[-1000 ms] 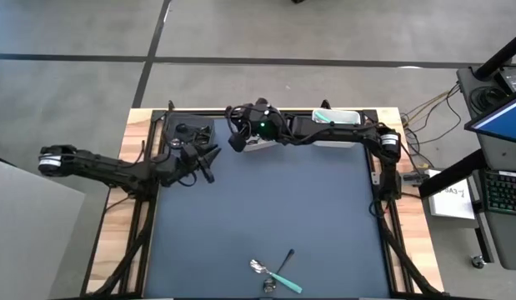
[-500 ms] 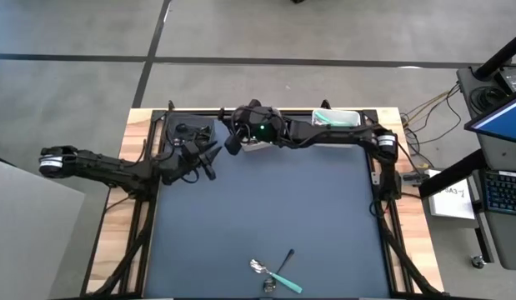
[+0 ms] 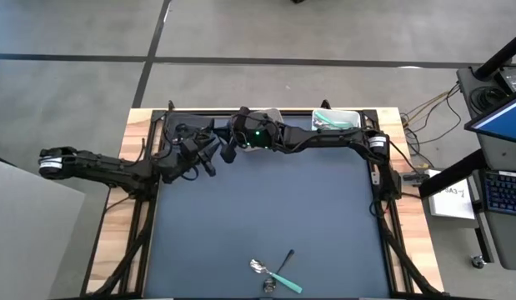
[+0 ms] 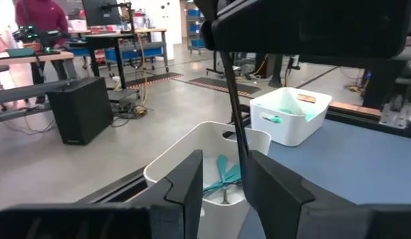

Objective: Sort silverware by color (type)
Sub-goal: Put the black spoon into the black bin

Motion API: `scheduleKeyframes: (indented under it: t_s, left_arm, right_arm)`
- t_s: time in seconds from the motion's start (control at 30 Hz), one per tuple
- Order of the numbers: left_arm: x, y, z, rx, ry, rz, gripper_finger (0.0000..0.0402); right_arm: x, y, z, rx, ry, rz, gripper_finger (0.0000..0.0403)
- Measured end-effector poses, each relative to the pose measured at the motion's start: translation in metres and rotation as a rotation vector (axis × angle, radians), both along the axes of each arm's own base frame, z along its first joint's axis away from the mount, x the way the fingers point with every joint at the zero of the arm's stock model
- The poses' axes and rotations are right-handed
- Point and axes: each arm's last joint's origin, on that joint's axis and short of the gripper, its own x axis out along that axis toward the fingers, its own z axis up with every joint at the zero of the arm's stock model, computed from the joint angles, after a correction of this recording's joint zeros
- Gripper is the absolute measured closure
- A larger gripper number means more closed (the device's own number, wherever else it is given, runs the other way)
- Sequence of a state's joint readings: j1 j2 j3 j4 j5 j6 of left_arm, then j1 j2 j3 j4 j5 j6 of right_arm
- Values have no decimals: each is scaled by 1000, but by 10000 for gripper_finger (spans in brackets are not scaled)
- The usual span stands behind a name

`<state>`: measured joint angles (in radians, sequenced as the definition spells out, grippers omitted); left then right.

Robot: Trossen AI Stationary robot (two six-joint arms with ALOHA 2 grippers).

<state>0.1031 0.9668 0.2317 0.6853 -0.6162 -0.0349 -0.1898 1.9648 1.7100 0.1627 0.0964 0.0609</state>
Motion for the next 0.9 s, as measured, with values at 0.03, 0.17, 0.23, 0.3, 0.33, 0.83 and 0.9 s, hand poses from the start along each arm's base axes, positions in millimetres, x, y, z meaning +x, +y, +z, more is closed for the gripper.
scheduleKeyframes:
  t_s: [0.03, 0.17, 0.23, 0.3, 0.33, 0.83, 0.9]
  left_arm:
    - [0, 0, 0, 0, -2, 3, 298]
    - [0, 1, 4, 4, -40, 7, 298]
    - [0, 1, 5, 7, -61, 7, 298]
    - [0, 1, 7, 9, -80, 7, 298]
    - [0, 1, 7, 9, -82, 7, 298]
    - [3, 1, 16, 76, -80, -25, 303]
    - [4, 3, 21, 80, -95, -15, 313]
  right_arm:
    - [0, 0, 0, -15, 4, 2, 394]
    - [0, 0, 1, -61, 10, 11, 394]
    - [0, 0, 1, -75, 14, 13, 394]
    - [0, 0, 1, -87, 17, 15, 394]
    - [0, 0, 1, -95, 18, 17, 394]
    - [1, 2, 3, -152, 3, 74, 394]
    - [1, 3, 3, -163, 6, 76, 394]
